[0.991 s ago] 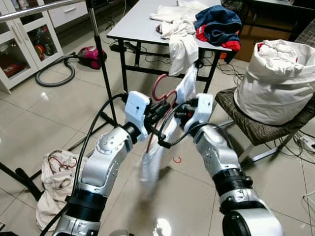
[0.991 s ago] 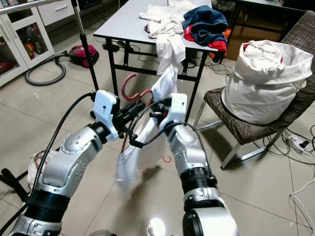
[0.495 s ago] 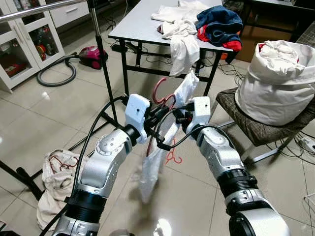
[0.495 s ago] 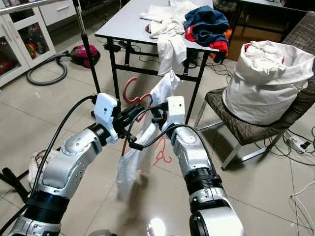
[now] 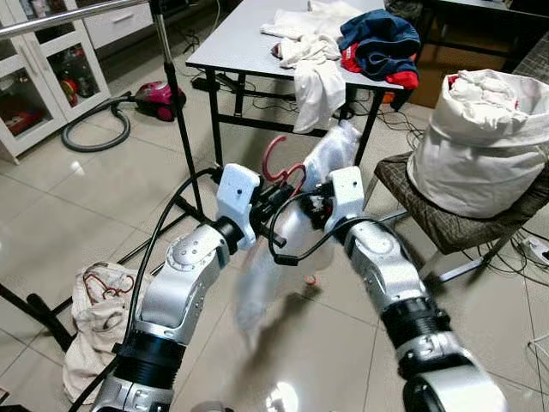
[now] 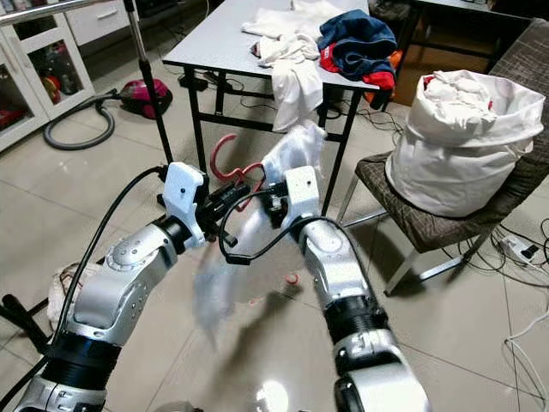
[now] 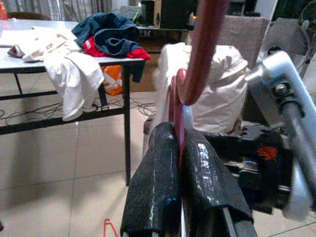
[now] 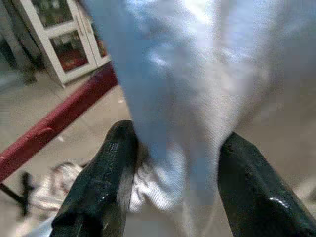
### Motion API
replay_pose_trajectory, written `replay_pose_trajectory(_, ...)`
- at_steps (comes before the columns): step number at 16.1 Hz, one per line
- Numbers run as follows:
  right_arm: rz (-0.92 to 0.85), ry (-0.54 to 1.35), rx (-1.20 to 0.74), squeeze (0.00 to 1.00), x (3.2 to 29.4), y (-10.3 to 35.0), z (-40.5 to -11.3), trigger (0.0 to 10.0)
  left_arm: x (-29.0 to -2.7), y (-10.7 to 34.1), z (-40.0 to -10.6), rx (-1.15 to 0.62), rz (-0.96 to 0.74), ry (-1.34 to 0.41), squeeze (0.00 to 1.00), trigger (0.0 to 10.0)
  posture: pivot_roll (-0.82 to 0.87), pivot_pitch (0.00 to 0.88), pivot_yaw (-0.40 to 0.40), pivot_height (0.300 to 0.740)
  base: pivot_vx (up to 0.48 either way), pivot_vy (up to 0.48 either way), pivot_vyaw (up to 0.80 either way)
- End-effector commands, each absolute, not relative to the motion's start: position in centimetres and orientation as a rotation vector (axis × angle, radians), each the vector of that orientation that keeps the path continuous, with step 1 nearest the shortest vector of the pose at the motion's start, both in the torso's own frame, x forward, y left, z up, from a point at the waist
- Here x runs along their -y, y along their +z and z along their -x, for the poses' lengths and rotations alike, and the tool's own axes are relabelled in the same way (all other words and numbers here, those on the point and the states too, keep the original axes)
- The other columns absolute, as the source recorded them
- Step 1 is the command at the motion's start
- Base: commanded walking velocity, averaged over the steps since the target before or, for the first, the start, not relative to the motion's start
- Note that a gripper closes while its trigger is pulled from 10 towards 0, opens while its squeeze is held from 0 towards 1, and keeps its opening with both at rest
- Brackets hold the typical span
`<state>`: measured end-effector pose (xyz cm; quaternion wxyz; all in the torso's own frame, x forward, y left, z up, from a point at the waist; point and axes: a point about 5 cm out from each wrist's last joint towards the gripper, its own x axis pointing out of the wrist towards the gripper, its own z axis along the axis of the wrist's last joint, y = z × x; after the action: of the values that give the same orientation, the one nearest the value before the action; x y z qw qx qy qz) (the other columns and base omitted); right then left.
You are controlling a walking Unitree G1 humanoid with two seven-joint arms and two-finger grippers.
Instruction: Hang hanger
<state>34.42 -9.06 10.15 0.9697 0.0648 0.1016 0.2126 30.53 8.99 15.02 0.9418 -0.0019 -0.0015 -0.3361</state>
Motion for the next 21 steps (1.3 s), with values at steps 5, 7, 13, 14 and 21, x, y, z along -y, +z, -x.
replay_pose_trajectory(5,0.158,0.476,-0.101,1.00,9.3,11.1,-34.5,10.0,-9.2,14.7,-30.6,-0.022,-0.016,-0.681,0.00,10.0,0.07,0.000,-0.019,0.740,0.000,0.000,0.00)
replay_pose_trajectory(7,0.232,0.484,-0.135,1.00,9.7,10.6,-34.3,10.0,-9.2,14.6,-30.6,-0.031,-0.026,-0.686,0.00,10.0,0.07,0.000,-0.017,0.740,0.000,0.000,0.00)
replay_pose_trajectory(13,0.205,0.492,-0.209,0.00,10.0,9.6,-34.3,10.0,-9.8,15.4,-30.8,-0.031,-0.074,-0.704,0.00,10.0,0.08,0.000,-0.016,0.740,0.000,0.000,0.00)
replay_pose_trajectory(14,0.177,0.481,-0.222,0.00,10.2,9.6,-34.4,10.0,-9.7,16.0,-30.7,-0.023,-0.072,-0.723,0.00,10.0,0.08,0.000,-0.015,0.740,0.000,0.000,0.00)
replay_pose_trajectory(21,0.064,0.453,-0.243,0.00,10.0,9.5,-35.1,0.0,-9.2,17.6,-30.5,-0.004,-0.031,-0.767,0.00,10.0,0.09,0.000,-0.017,0.740,0.000,0.000,0.00)
